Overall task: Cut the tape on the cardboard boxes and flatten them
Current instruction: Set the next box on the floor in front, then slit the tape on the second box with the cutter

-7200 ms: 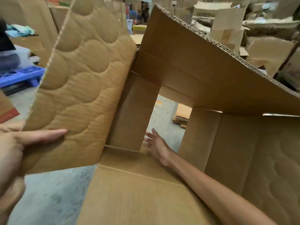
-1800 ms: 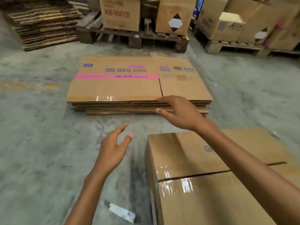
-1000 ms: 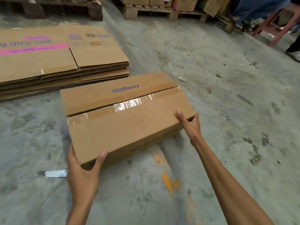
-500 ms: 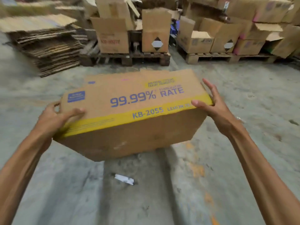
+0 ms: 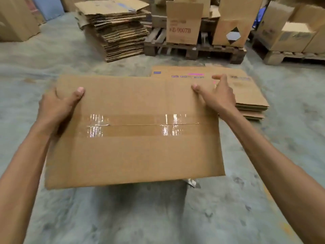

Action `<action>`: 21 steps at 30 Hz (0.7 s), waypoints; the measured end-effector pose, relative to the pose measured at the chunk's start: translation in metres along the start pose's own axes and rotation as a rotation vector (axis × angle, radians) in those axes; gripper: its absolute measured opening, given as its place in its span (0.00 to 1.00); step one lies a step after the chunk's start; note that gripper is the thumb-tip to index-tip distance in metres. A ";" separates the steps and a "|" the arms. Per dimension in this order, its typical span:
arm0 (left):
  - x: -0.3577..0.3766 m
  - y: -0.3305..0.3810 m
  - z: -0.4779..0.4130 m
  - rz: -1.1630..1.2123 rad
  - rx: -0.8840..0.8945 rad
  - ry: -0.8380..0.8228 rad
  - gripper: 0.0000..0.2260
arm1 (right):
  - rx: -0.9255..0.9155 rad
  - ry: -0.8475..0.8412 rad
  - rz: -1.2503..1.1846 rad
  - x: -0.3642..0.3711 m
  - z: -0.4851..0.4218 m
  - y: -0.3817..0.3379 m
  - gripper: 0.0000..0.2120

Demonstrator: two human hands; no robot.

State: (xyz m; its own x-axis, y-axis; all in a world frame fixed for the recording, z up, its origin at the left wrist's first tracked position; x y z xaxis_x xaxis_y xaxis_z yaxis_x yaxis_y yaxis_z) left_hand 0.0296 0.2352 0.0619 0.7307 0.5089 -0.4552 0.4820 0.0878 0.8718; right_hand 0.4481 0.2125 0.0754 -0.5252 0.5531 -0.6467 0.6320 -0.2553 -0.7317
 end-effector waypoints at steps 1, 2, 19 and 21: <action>-0.005 -0.013 -0.013 -0.107 -0.011 0.001 0.31 | -0.036 -0.048 0.024 0.018 0.001 -0.003 0.40; -0.011 -0.028 -0.025 -0.189 -0.039 -0.008 0.34 | -0.065 -0.098 0.042 0.038 0.003 -0.007 0.39; -0.028 -0.199 -0.033 -0.702 -0.184 -0.005 0.38 | -0.055 -0.470 0.098 0.158 0.093 0.098 0.17; -0.026 -0.195 -0.021 -0.740 -0.252 0.067 0.39 | -0.152 -0.508 0.397 0.148 0.112 0.139 0.16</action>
State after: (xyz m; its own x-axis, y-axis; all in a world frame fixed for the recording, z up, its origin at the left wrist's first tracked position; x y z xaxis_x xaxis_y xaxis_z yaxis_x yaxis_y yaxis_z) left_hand -0.0938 0.2227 -0.0922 0.2283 0.2920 -0.9288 0.7019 0.6117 0.3648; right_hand 0.3942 0.1695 -0.1460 -0.4157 -0.0128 -0.9094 0.8868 -0.2276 -0.4022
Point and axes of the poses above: each hand's wrist, its own z-axis away from the middle knuckle, its own x-axis out of the palm, y = z × x, the point moved 1 cm from there along -z, towards the middle knuckle, and after that the axes turned 8 degrees about y, right-handed, at the moved point
